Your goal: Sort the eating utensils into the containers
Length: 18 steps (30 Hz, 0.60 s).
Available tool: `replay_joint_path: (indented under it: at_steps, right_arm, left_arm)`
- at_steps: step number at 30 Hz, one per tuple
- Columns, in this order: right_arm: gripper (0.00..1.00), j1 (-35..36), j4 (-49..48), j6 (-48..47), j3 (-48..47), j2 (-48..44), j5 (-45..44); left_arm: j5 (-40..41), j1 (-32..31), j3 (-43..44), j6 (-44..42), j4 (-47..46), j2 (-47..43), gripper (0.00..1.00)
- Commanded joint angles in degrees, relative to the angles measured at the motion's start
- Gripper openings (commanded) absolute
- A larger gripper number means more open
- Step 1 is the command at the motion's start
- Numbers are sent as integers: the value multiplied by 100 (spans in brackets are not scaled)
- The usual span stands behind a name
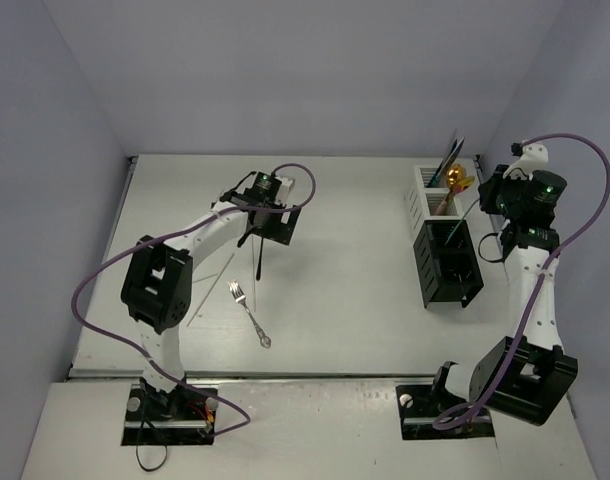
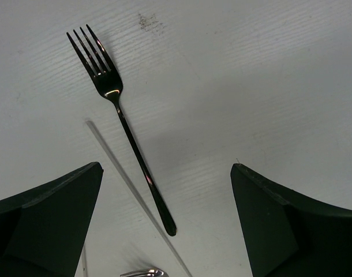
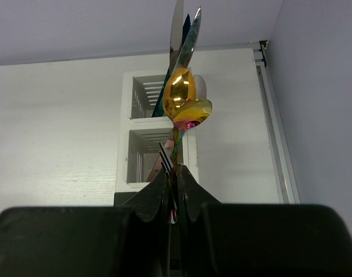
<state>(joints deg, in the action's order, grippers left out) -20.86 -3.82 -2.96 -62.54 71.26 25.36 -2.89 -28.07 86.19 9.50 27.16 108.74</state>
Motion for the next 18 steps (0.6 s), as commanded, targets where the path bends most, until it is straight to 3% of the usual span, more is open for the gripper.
replay_joint_path:
  at_steps: [1,12,15,18]
  right_arm:
    - [0,3,-924,15,-86,179,-51]
    - [2,21,-1565,-140,188,738,-34]
    - [13,64,-1551,-212,329,871,47]
    - [31,82,-1540,-240,384,898,54]
  left_arm:
    - [98,3,381,116,-294,-53,91]
    - [69,7,752,201,-225,491,89]
    - [122,47,915,202,-133,784,84]
    - [196,113,1041,252,-23,982,79]
